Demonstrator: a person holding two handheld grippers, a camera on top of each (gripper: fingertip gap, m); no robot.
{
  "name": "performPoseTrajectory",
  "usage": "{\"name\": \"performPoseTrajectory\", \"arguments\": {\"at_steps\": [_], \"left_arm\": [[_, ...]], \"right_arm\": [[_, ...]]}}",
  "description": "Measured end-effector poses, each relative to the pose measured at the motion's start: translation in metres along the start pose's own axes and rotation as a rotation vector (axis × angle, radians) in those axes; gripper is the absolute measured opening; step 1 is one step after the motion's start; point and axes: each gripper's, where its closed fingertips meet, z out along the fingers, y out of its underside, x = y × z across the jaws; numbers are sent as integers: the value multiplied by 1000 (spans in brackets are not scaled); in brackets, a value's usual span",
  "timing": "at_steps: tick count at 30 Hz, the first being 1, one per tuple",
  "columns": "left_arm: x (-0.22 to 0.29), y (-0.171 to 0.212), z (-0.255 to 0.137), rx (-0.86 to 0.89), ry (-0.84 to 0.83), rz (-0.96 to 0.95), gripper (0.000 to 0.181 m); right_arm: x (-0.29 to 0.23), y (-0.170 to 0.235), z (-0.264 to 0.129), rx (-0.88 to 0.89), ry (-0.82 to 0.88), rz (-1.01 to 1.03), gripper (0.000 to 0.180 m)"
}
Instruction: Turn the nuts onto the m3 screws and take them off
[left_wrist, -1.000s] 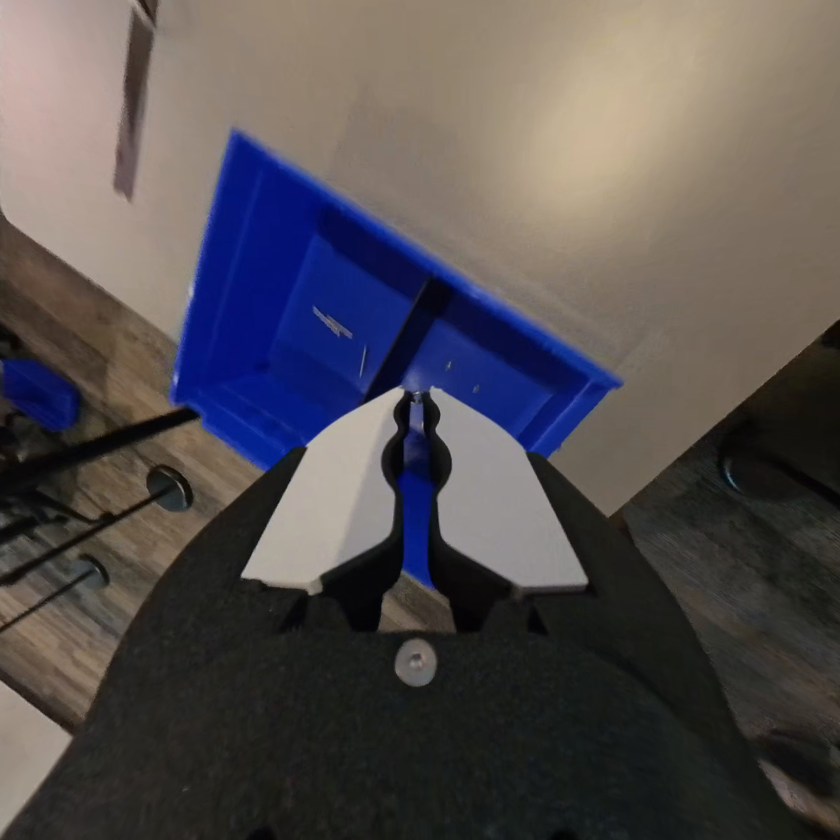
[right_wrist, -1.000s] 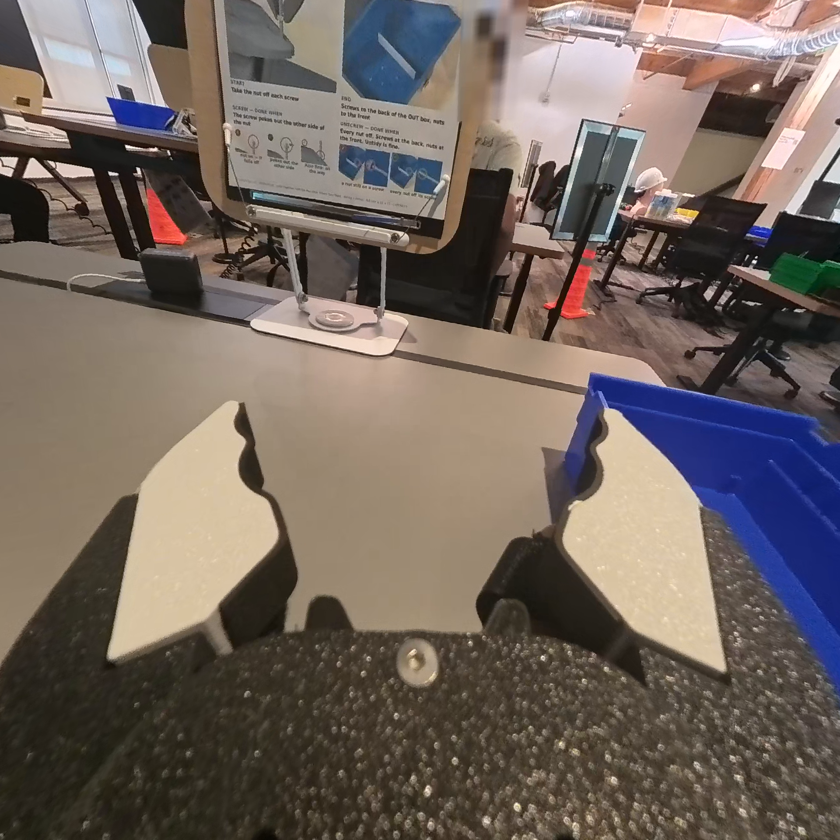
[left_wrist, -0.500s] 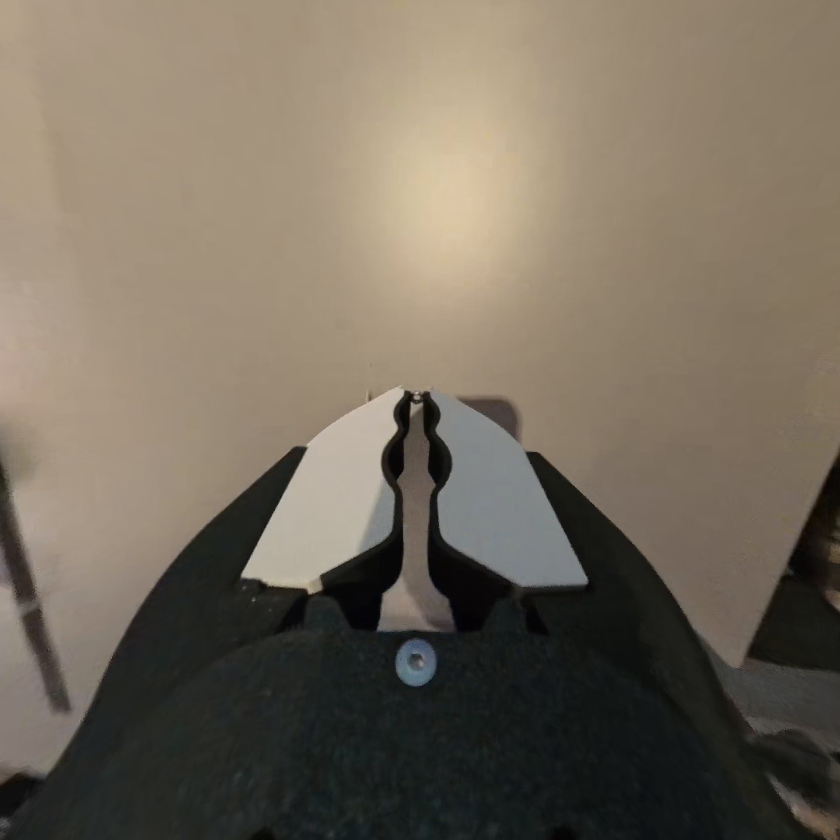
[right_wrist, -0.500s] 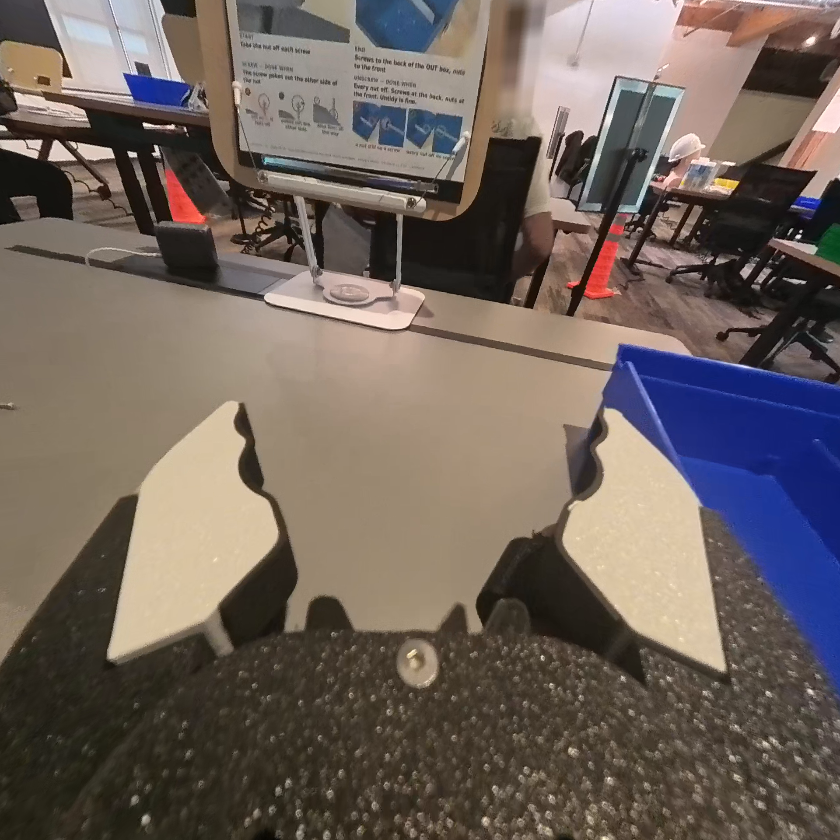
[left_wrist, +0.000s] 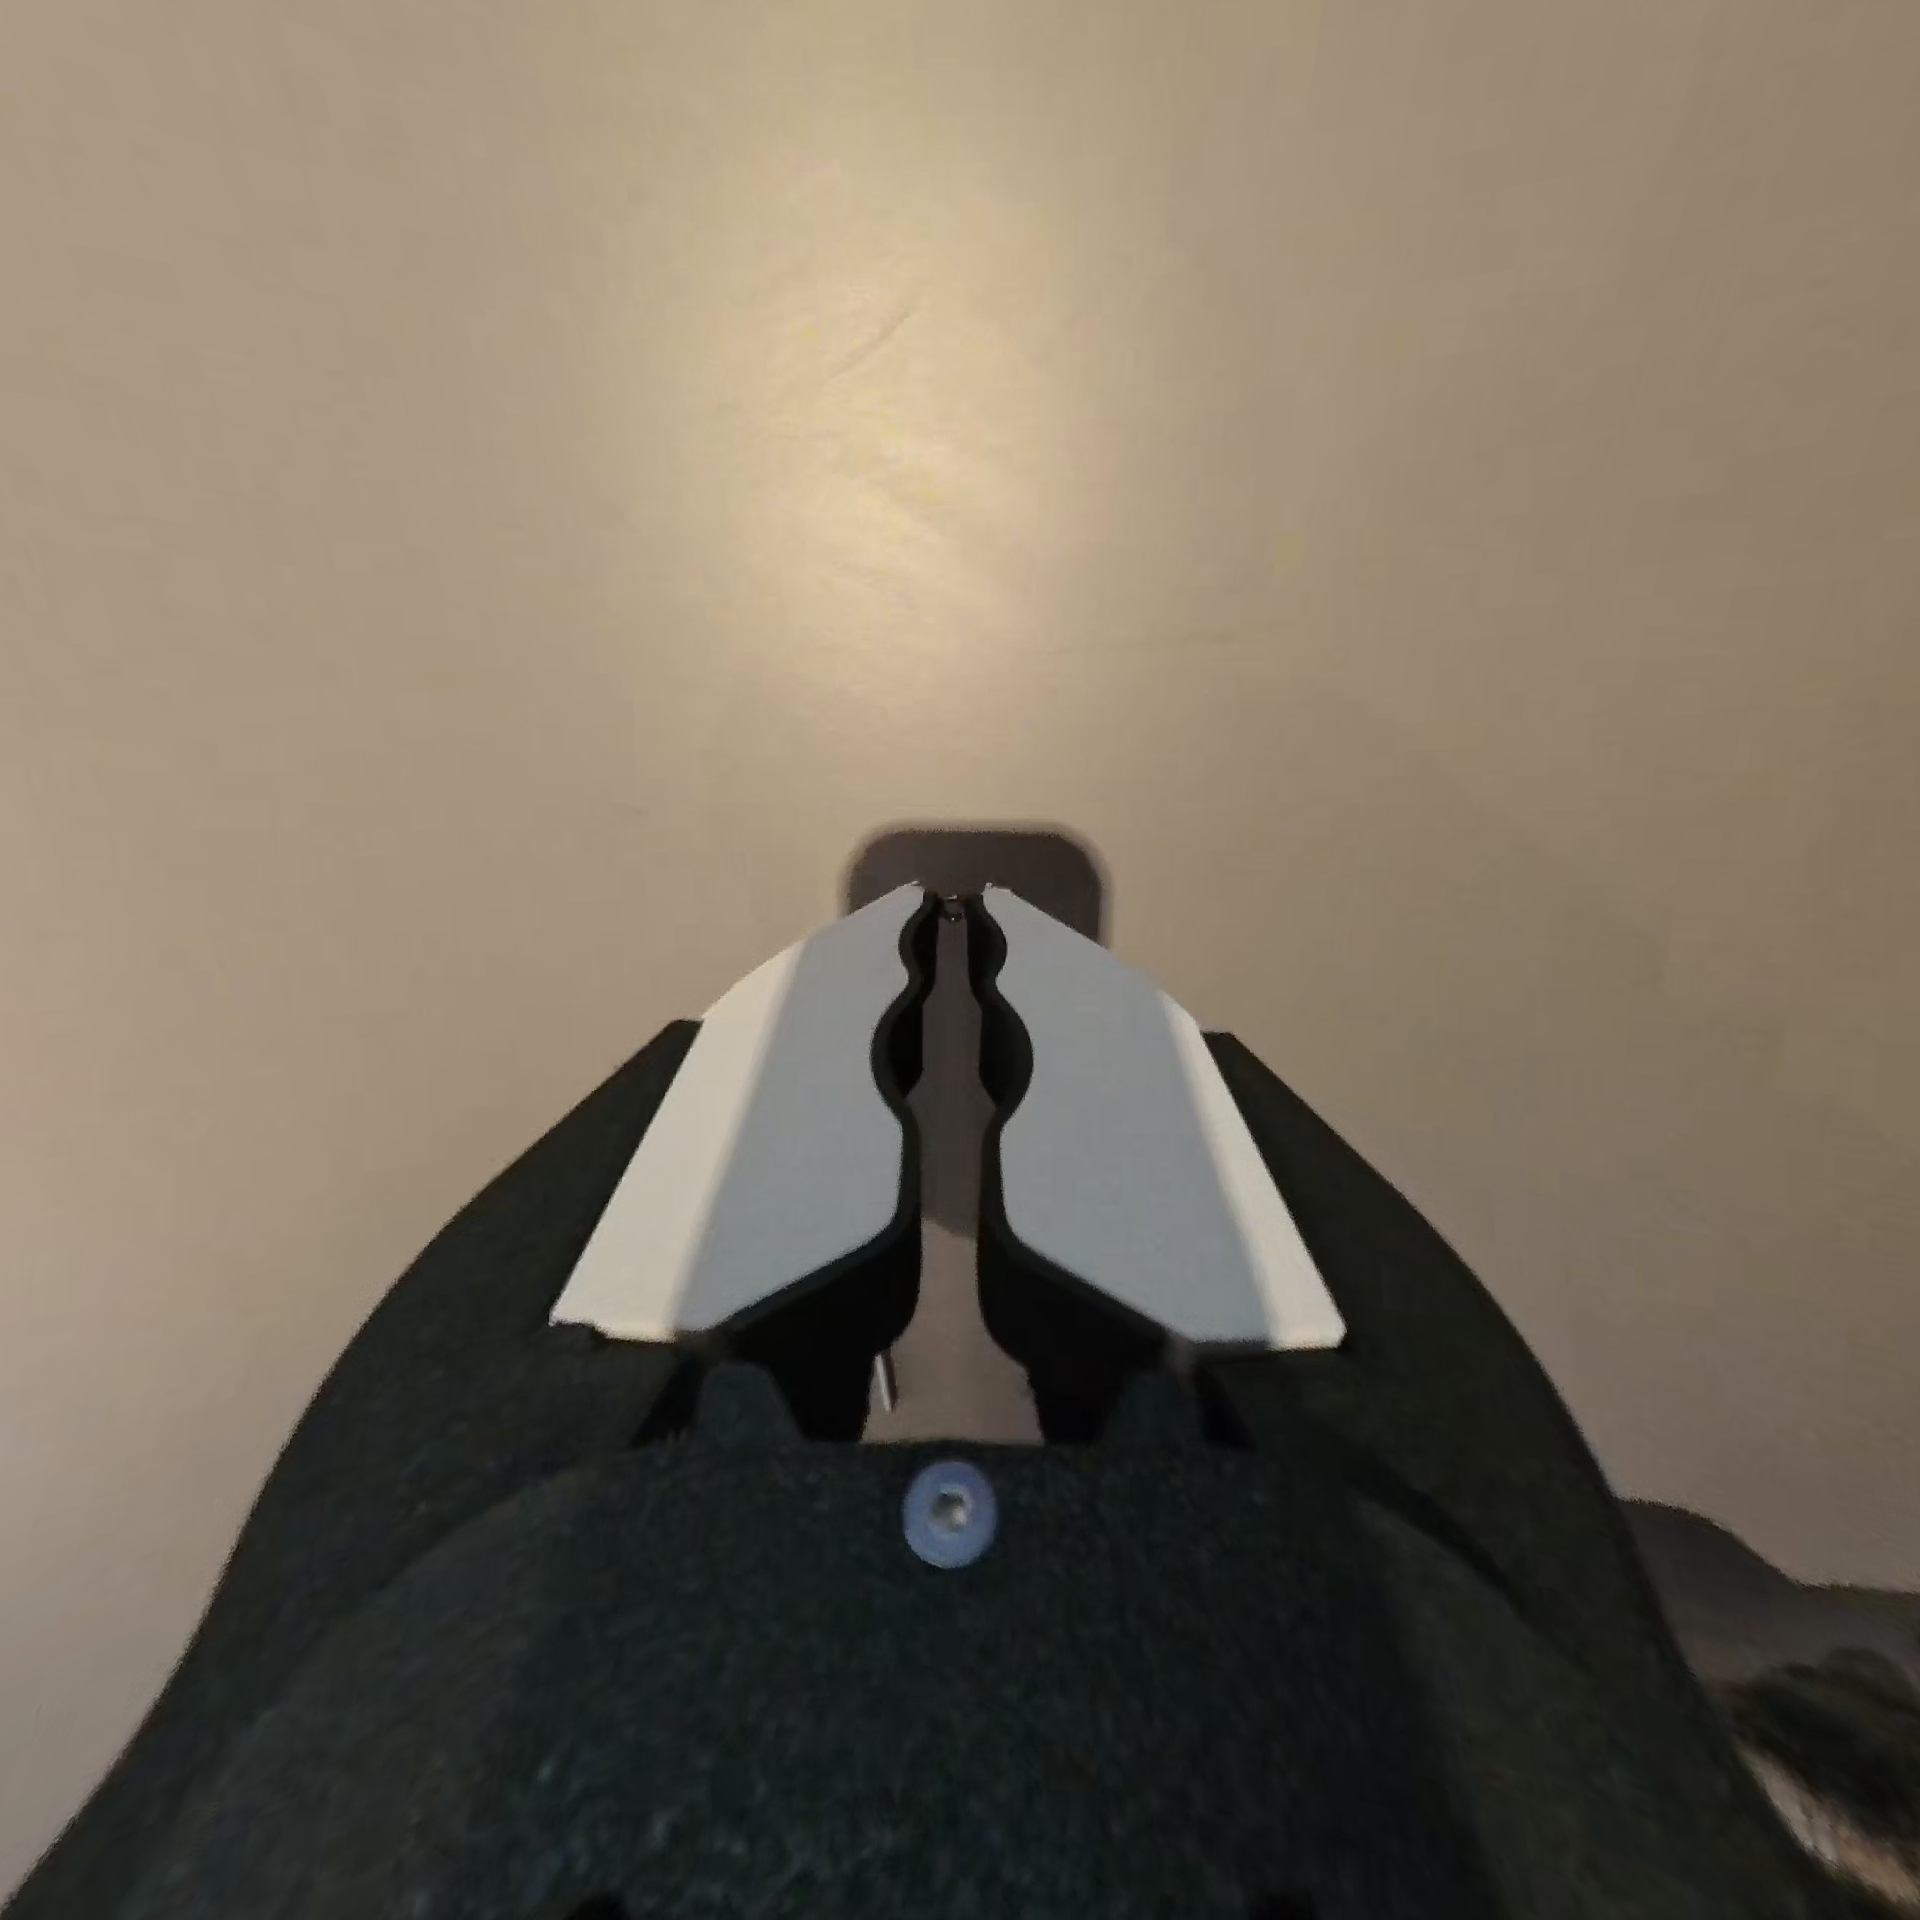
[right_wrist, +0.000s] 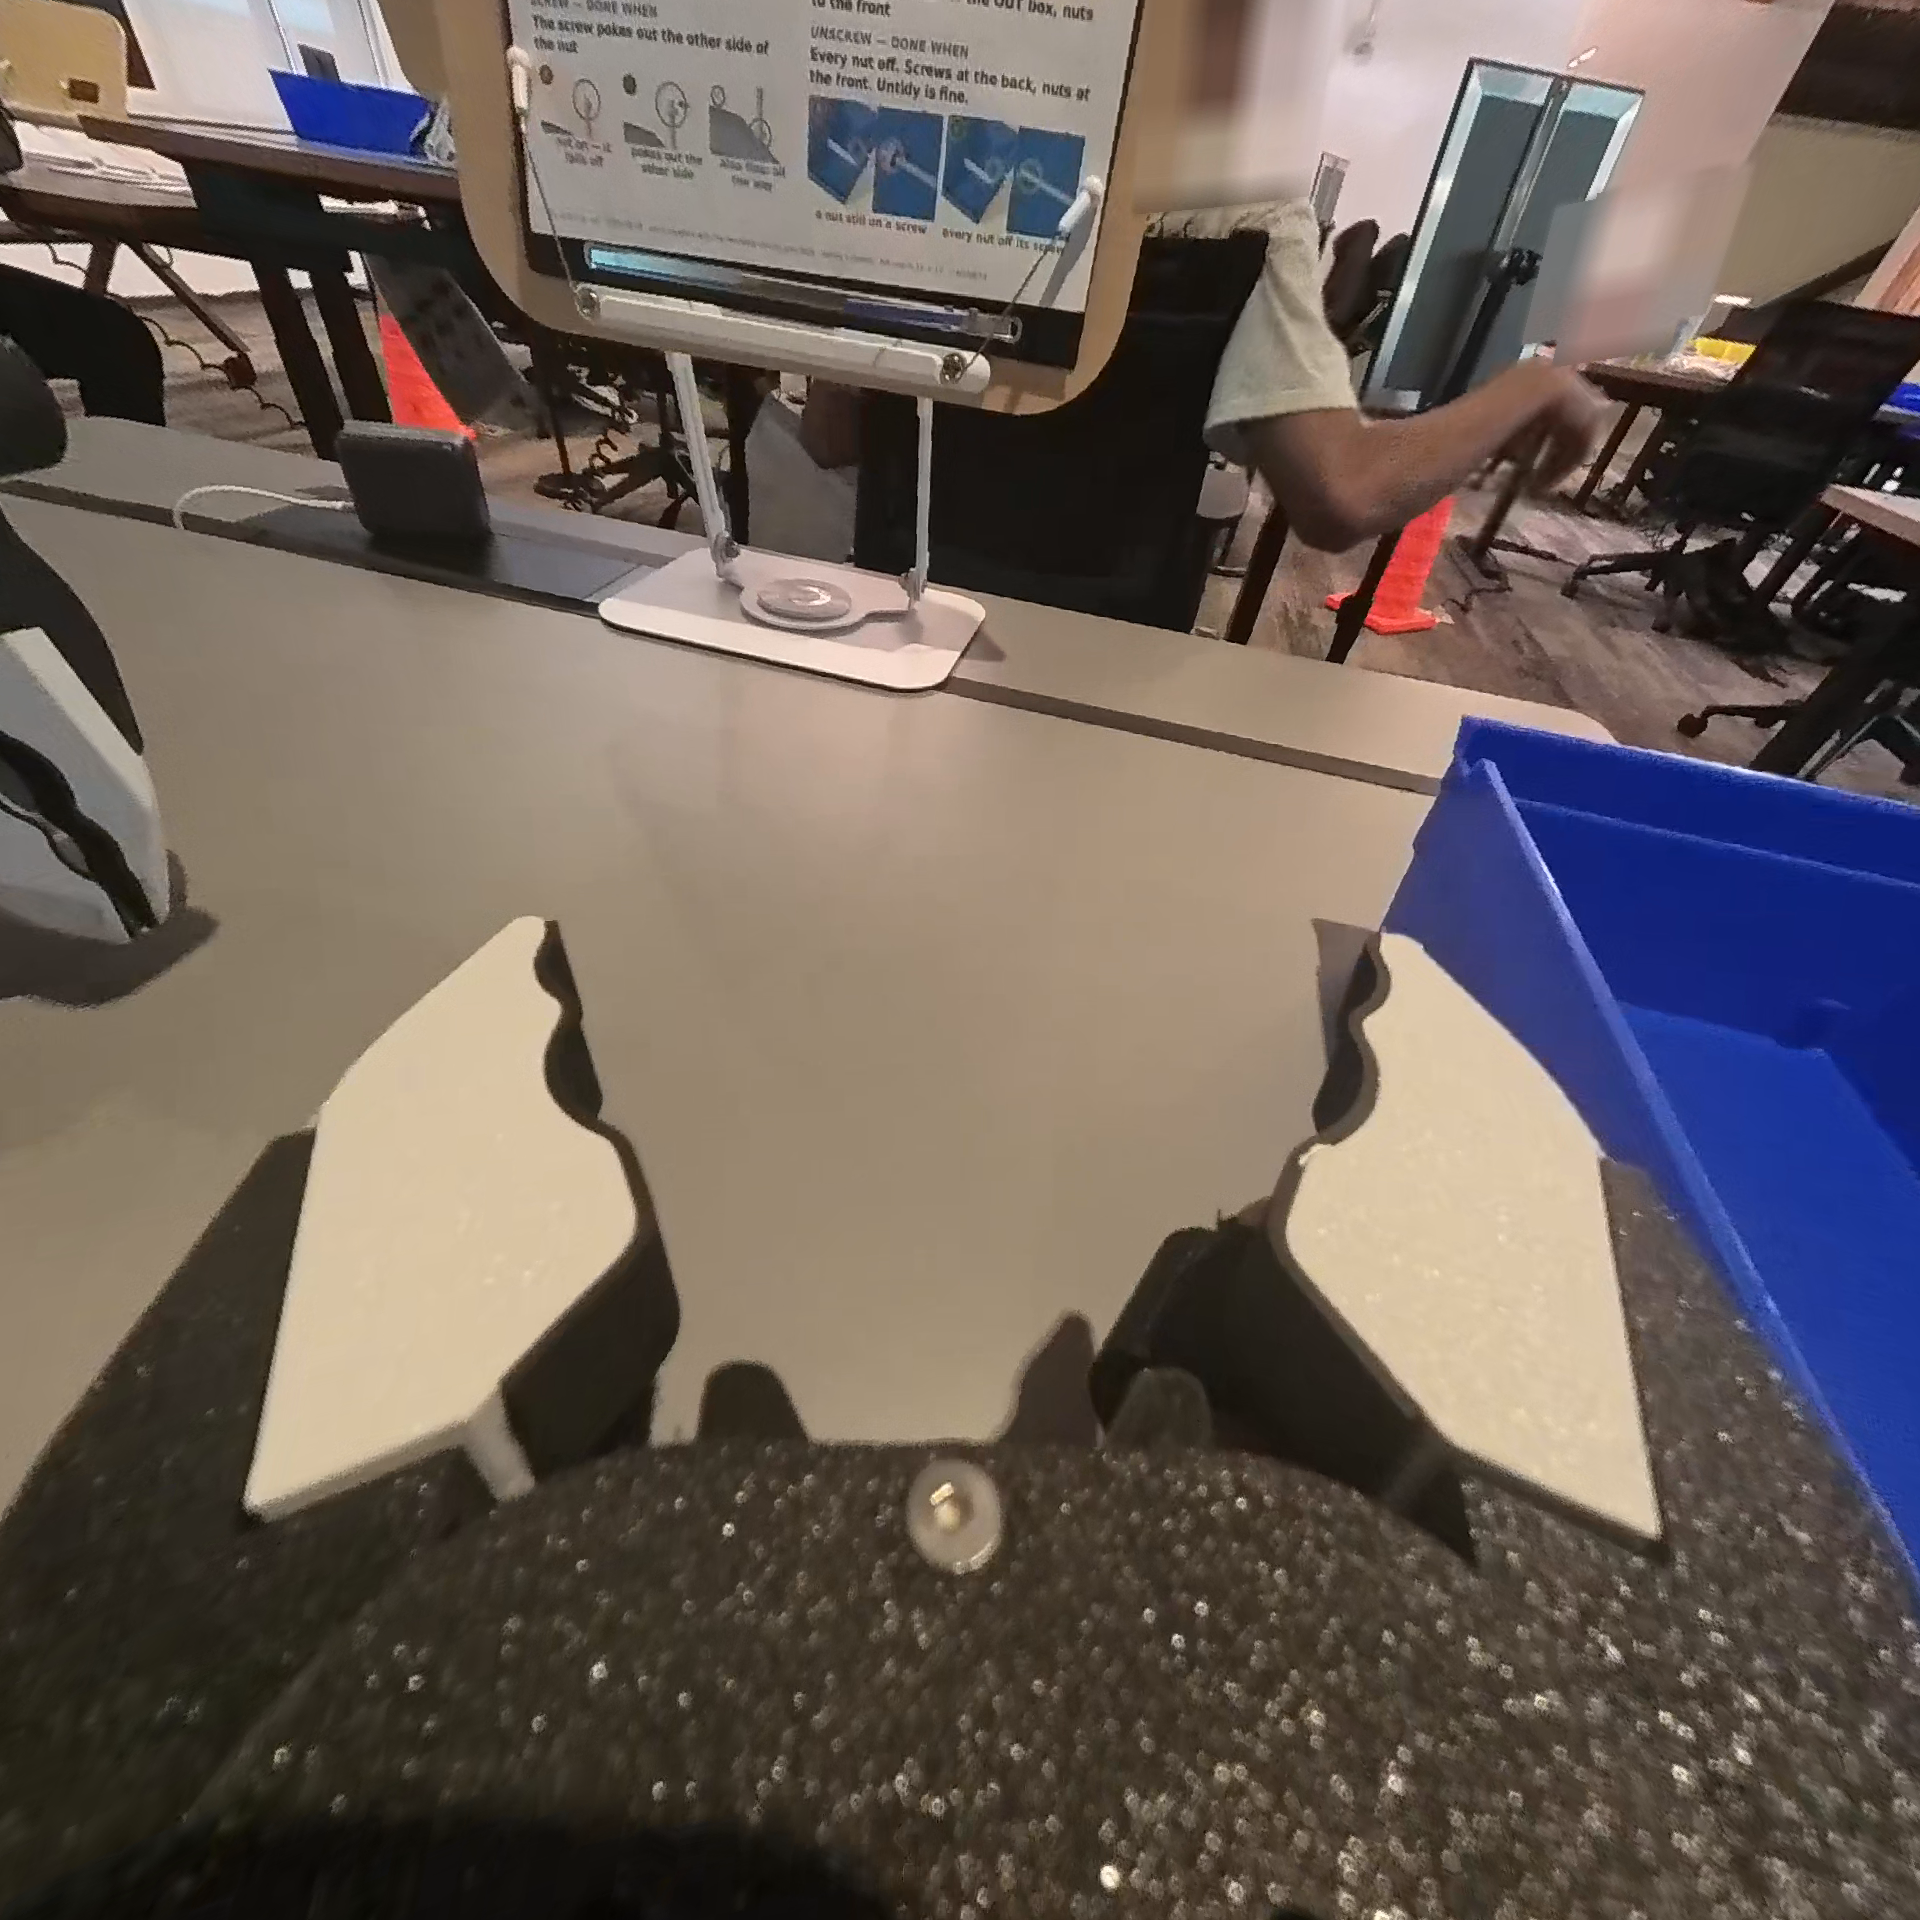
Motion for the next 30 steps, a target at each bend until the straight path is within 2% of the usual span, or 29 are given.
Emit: {"name": "performPoseTrajectory", "arguments": {"at_steps": [10,18,24,30], "left_arm": [[-1,0,4,28,32,0,6],[-4,4,-13,71,5,21,18],[-21,45,-61,115,-66,-51,19],[-18,75,-52,15,-38,-71,16]], "right_arm": [[-3,0,3,-5,-2,-7,135],[-3,-5,0,2,6,-13,135],[-1,-7,-6,11,7,-12,135],[-4,-7,-5,16,-4,1,135]]}}
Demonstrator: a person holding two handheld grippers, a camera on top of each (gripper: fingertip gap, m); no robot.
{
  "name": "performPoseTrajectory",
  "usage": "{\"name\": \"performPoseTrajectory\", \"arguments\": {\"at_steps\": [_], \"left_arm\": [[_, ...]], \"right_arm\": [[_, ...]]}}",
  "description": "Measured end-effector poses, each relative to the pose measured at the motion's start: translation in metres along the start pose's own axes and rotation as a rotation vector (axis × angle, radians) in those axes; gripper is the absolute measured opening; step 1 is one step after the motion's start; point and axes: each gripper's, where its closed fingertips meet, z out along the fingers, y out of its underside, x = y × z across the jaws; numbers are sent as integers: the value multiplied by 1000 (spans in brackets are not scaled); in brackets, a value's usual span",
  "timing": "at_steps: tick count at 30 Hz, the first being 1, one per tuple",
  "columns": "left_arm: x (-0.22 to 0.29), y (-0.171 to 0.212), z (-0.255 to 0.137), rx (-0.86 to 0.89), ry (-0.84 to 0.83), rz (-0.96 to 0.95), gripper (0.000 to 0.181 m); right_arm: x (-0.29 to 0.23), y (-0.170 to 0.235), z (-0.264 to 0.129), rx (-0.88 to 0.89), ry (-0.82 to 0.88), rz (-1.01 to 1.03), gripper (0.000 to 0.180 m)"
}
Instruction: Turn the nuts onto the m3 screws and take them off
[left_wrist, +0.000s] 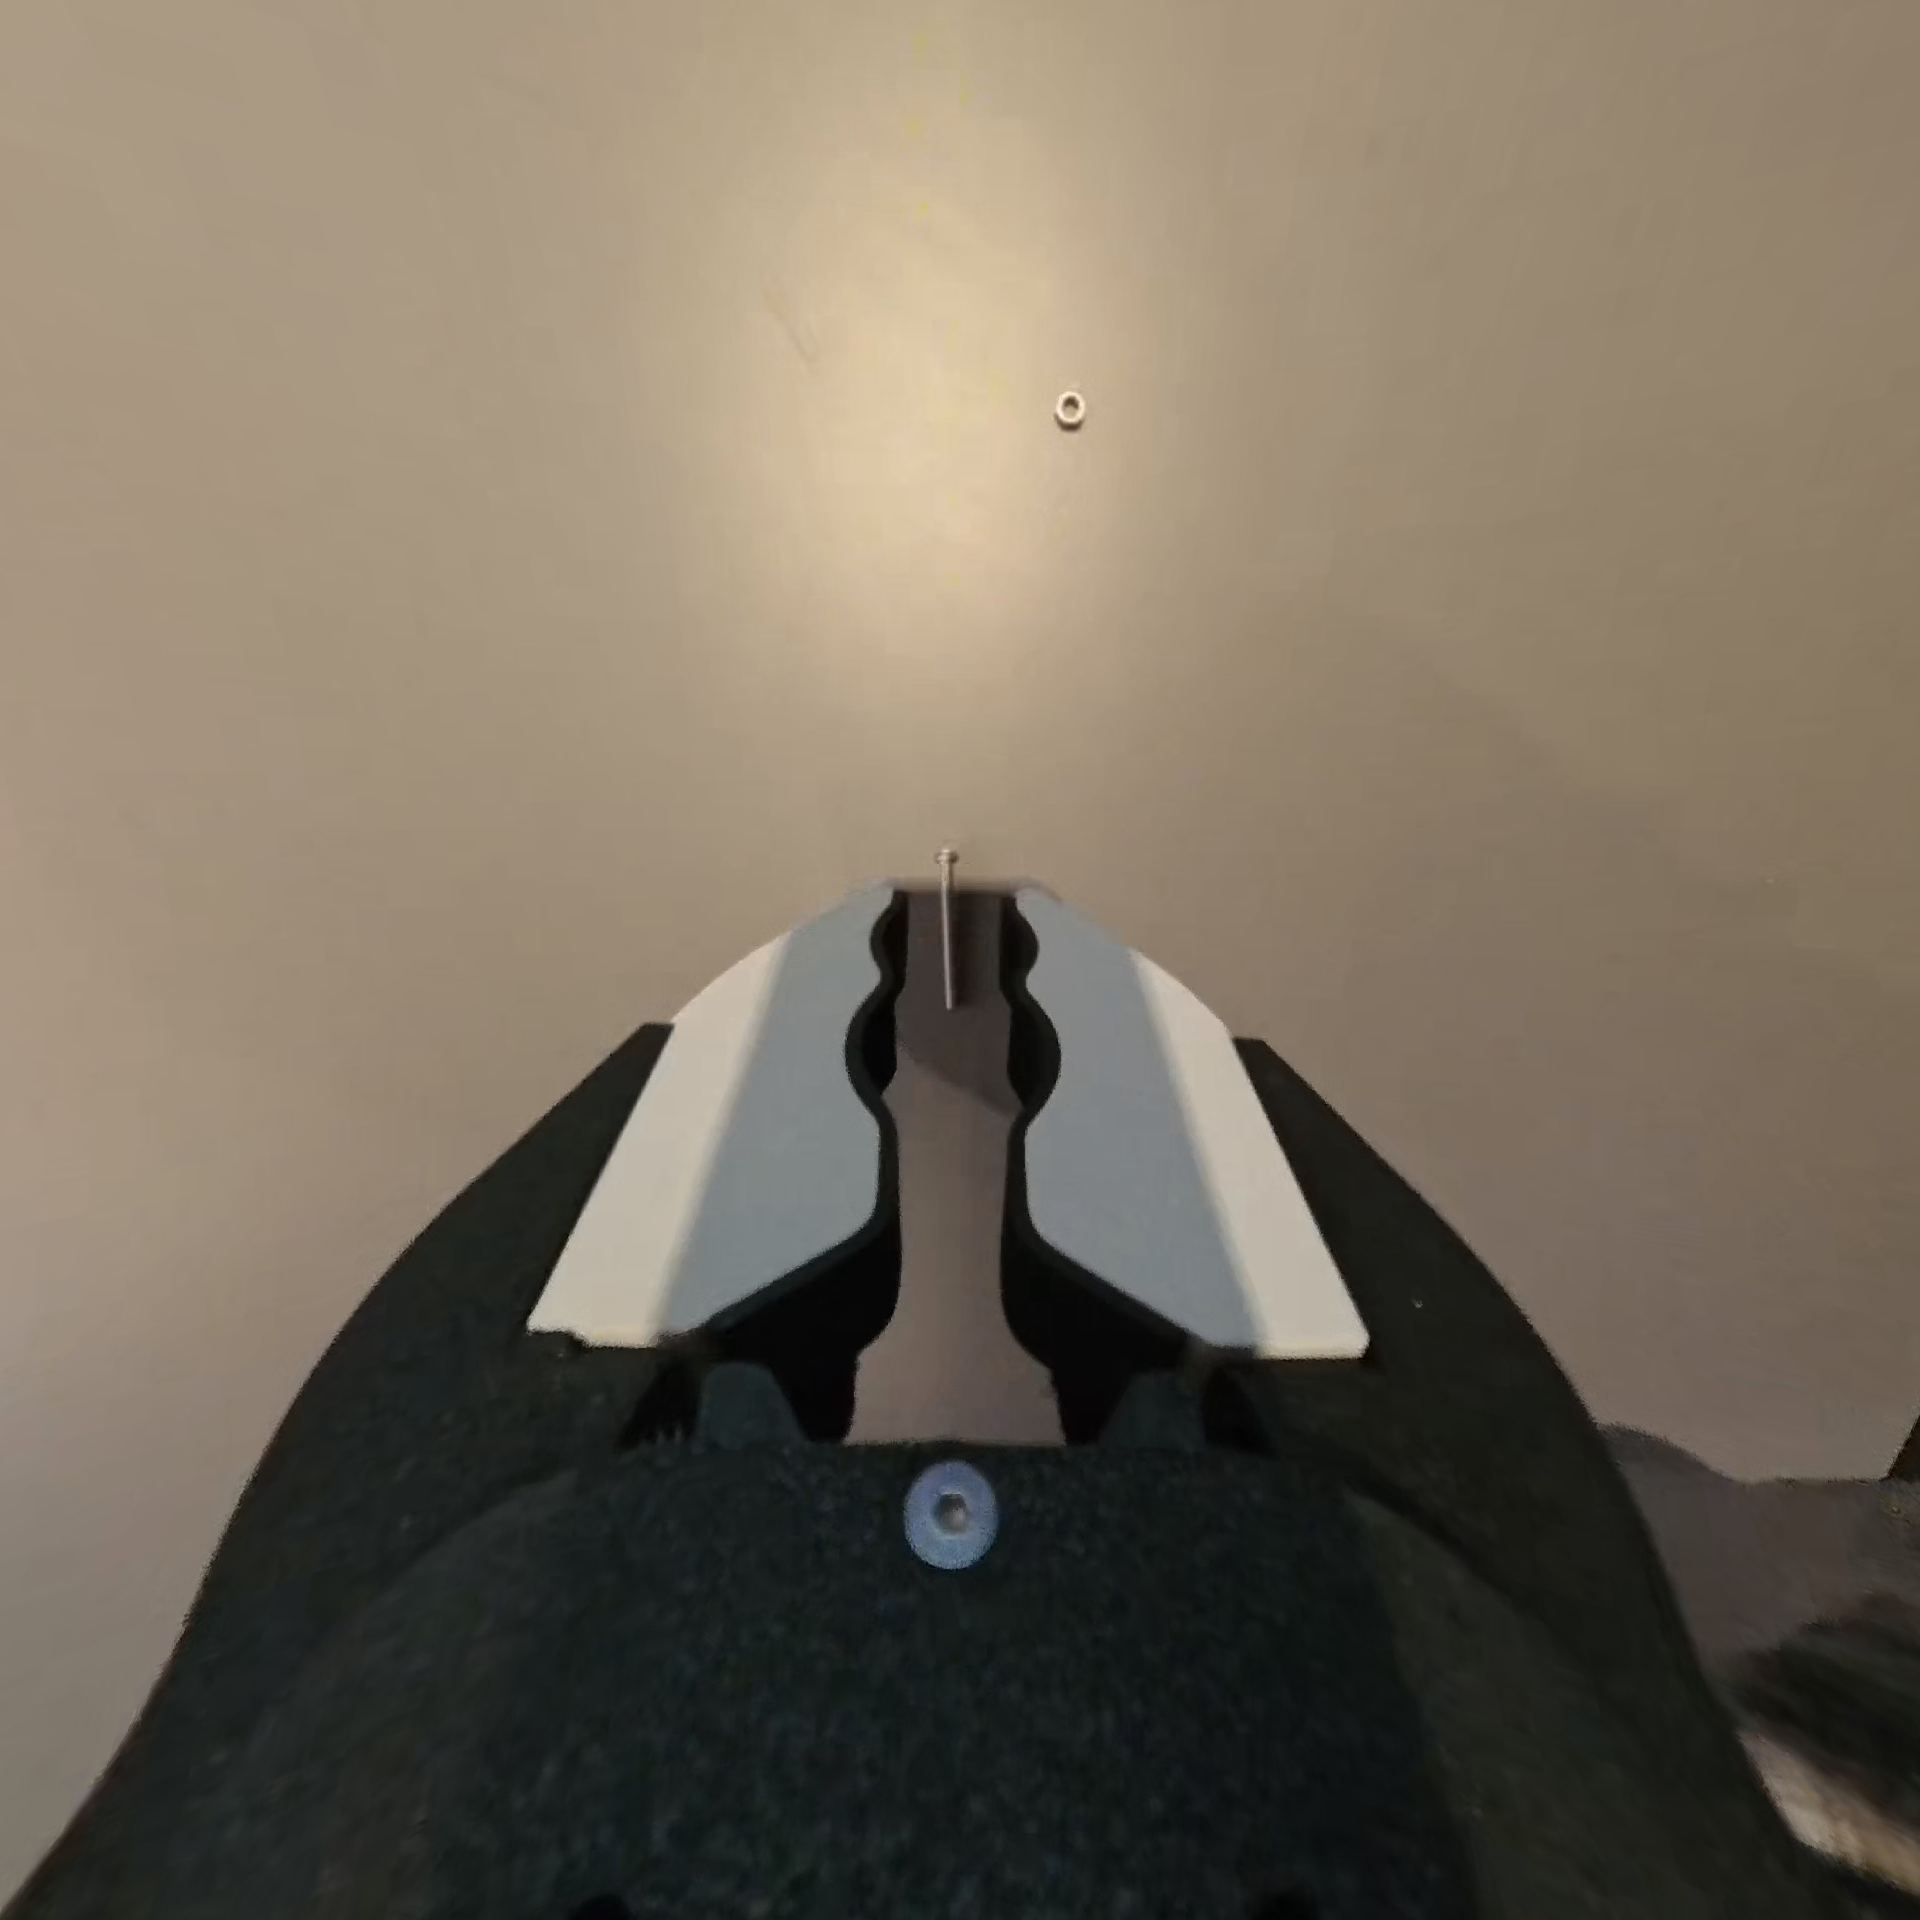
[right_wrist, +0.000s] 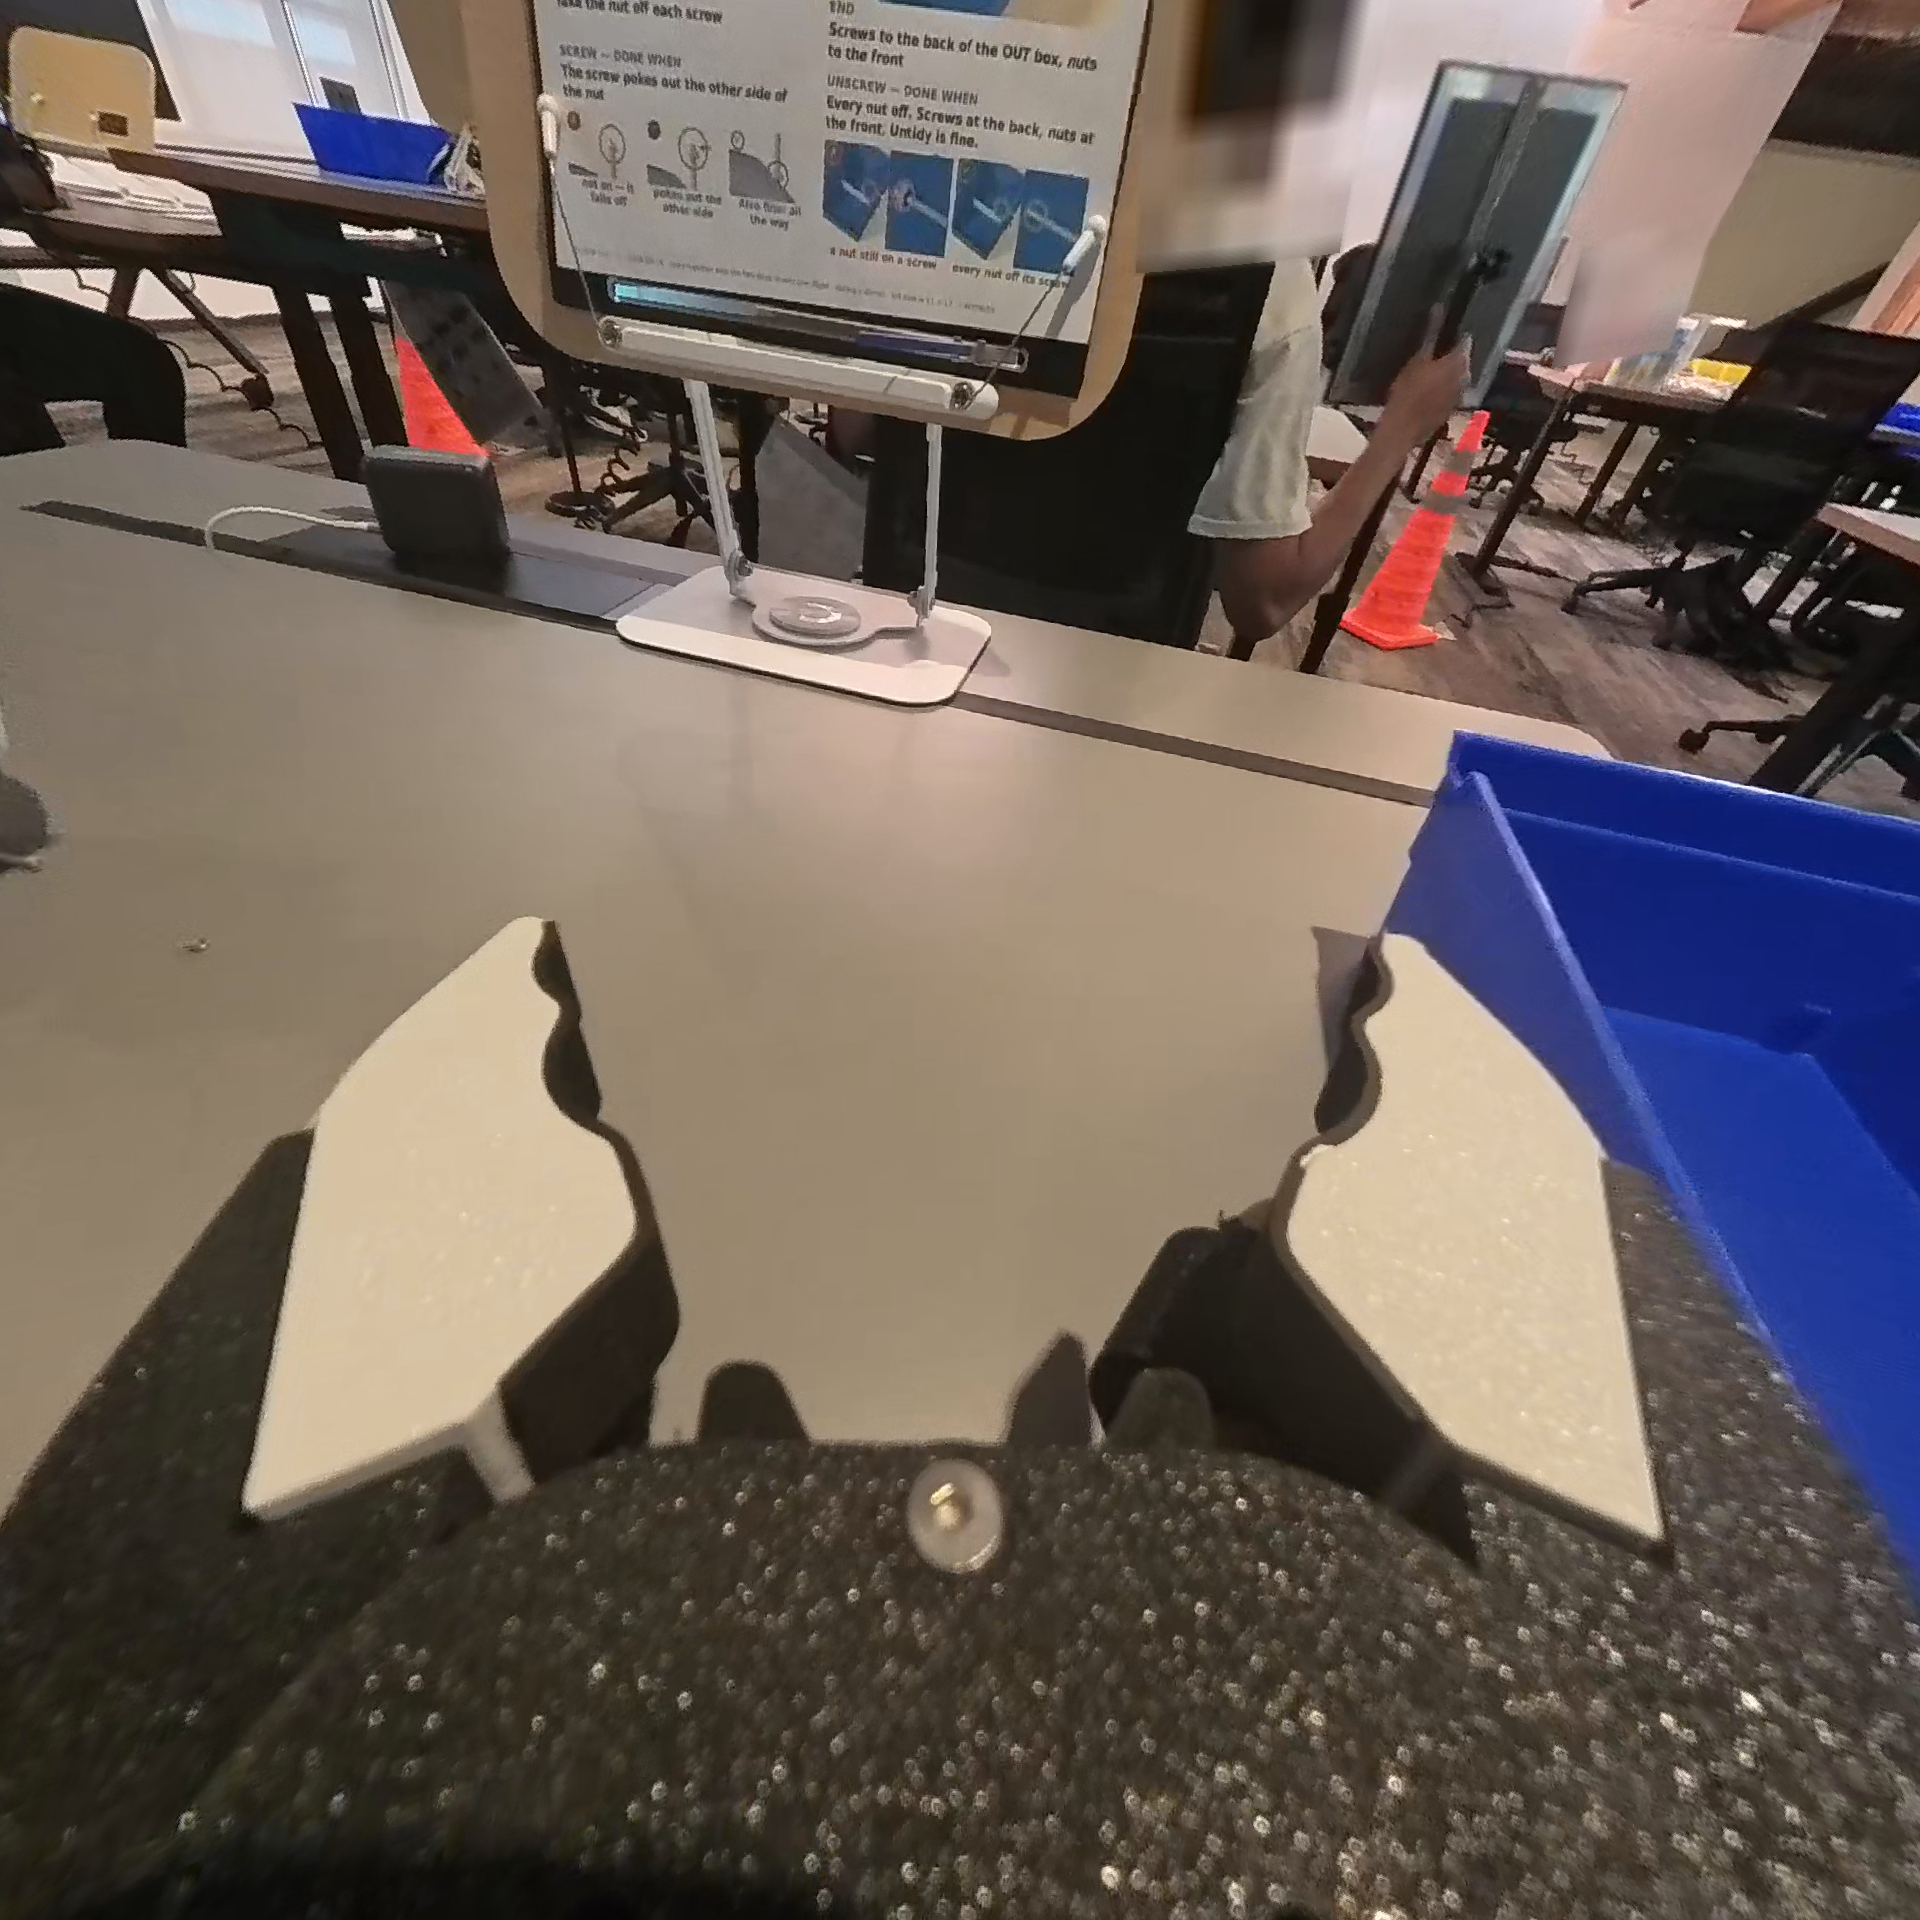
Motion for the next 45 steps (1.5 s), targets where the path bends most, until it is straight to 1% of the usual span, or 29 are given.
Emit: {"name": "performPoseTrajectory", "arguments": {"at_steps": [7,20,22,23,28,38,45], "left_arm": [[3,4,20,-60,15,34,14],[-1,8,31,-79,17,17,15],[-1,8,31,-75,21,18,6],[0,9,32,-74,25,17,4],[0,9,32,-75,6,16,2],[-3,9,30,-21,-44,-156,2],[-13,-2,12,104,-93,-327,1]], "right_arm": [[0,-3,-3,2,3,-8,135],[2,2,-2,-10,13,-2,135],[4,2,-2,-10,16,-2,135],[4,1,-2,-9,18,-3,135],[4,2,-2,-9,18,3,135],[4,0,-4,3,15,10,134],[7,-1,-8,10,24,15,134]]}}
